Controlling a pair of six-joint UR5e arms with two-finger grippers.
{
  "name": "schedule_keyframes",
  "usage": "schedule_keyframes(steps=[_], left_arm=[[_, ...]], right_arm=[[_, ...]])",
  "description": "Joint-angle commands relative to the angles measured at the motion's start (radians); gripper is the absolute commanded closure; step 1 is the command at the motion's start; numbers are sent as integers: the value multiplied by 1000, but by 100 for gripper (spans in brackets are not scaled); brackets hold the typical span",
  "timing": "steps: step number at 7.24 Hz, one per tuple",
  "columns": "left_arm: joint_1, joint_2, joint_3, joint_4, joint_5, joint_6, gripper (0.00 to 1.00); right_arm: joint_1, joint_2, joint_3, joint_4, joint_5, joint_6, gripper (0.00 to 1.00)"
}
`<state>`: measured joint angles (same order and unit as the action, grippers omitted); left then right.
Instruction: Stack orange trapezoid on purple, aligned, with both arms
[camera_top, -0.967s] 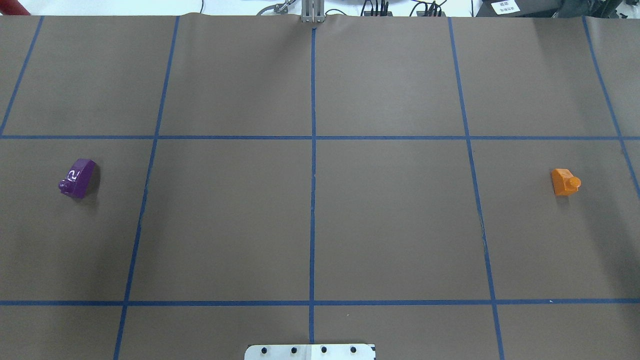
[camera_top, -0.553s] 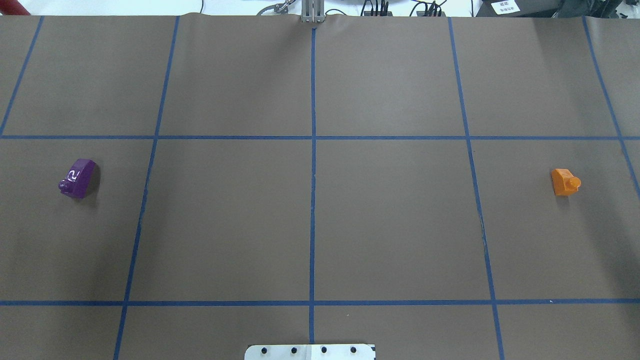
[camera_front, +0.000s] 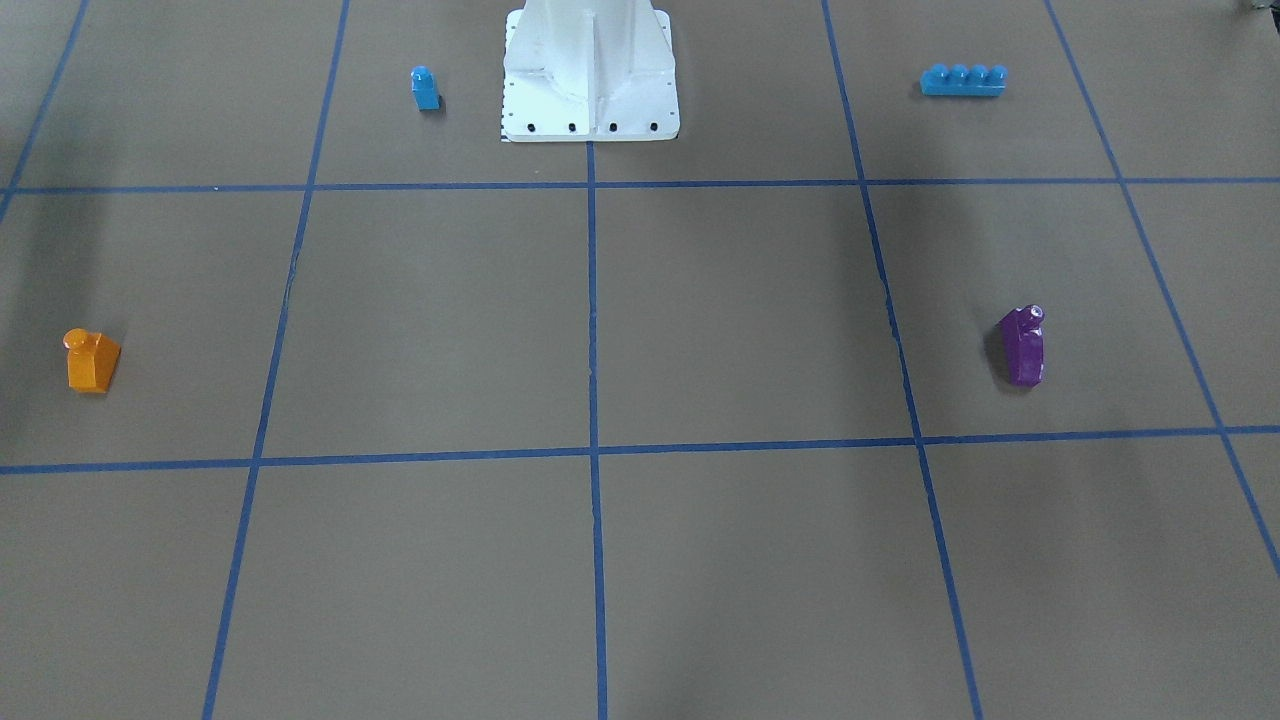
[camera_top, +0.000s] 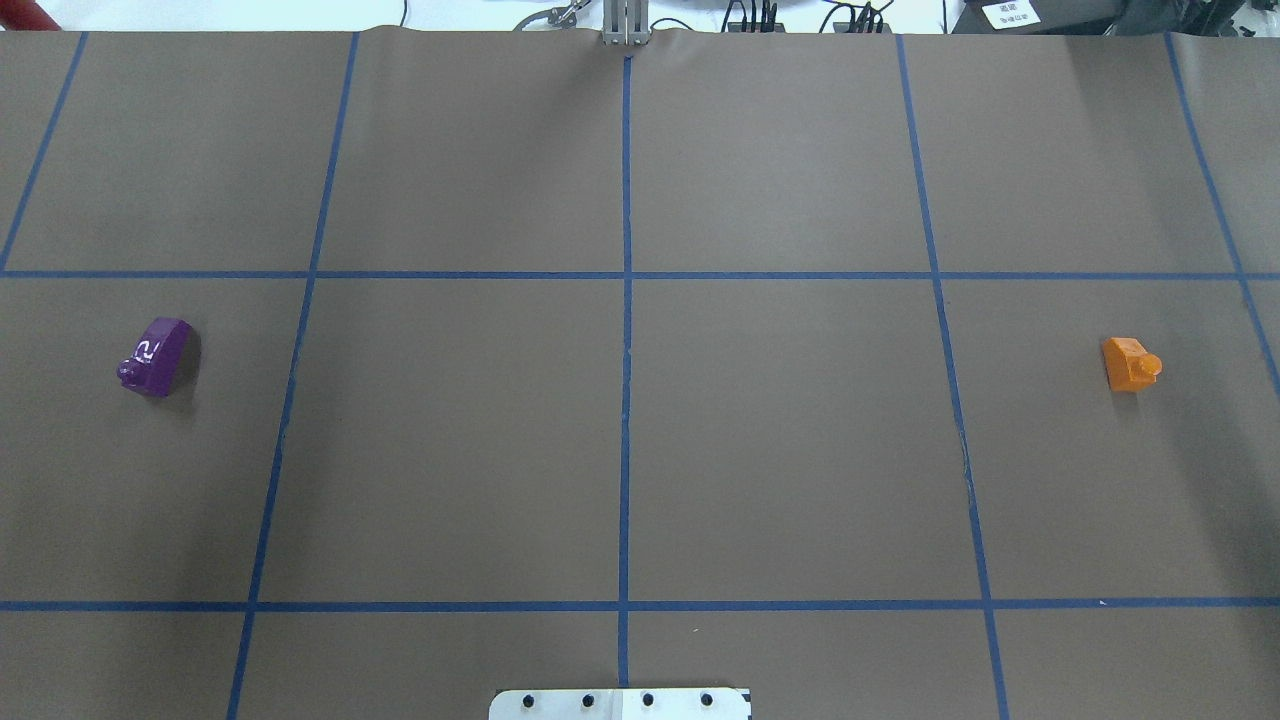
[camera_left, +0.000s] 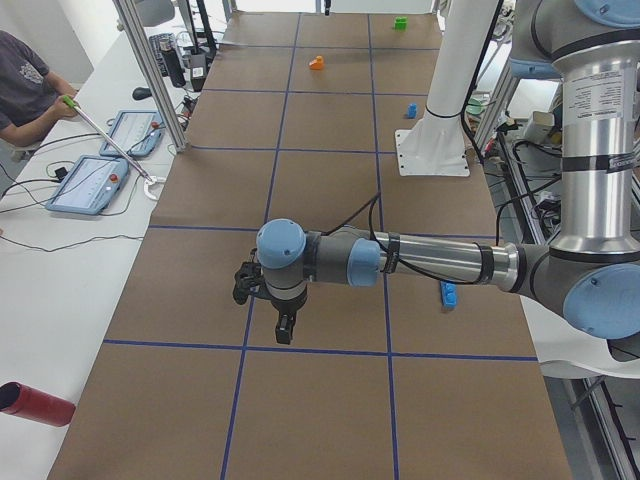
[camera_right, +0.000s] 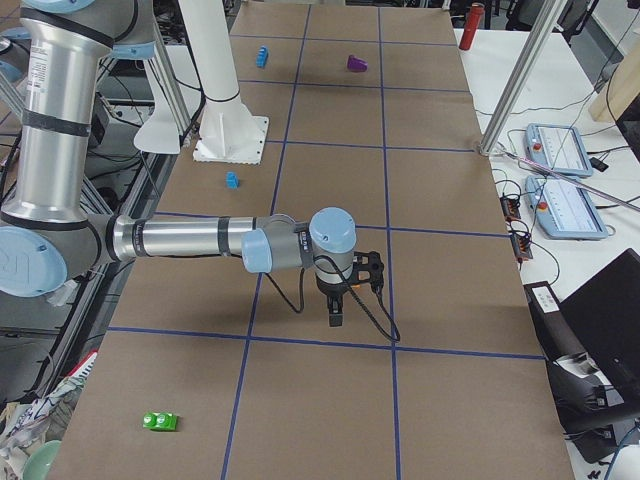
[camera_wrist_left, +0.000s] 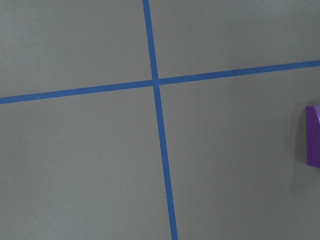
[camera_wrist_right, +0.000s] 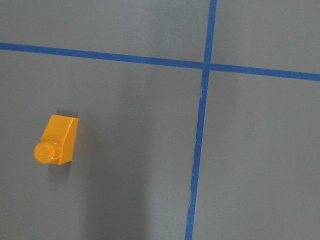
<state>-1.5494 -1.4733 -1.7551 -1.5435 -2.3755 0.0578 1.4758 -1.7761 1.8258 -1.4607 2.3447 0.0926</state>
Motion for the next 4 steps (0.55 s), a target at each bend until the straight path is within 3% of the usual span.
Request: schedule_keyframes(steps=[1, 3, 4], left_arm=[[0, 2, 3, 2, -2, -1, 0], [3, 14, -3, 3, -26, 0, 0], [3, 16, 3, 0, -90, 0, 0]], right_arm=[[0, -2, -3, 0, 2, -1, 0], [-2, -2, -25, 3, 13, 1, 0], [-2, -11, -25, 3, 48, 1, 0]])
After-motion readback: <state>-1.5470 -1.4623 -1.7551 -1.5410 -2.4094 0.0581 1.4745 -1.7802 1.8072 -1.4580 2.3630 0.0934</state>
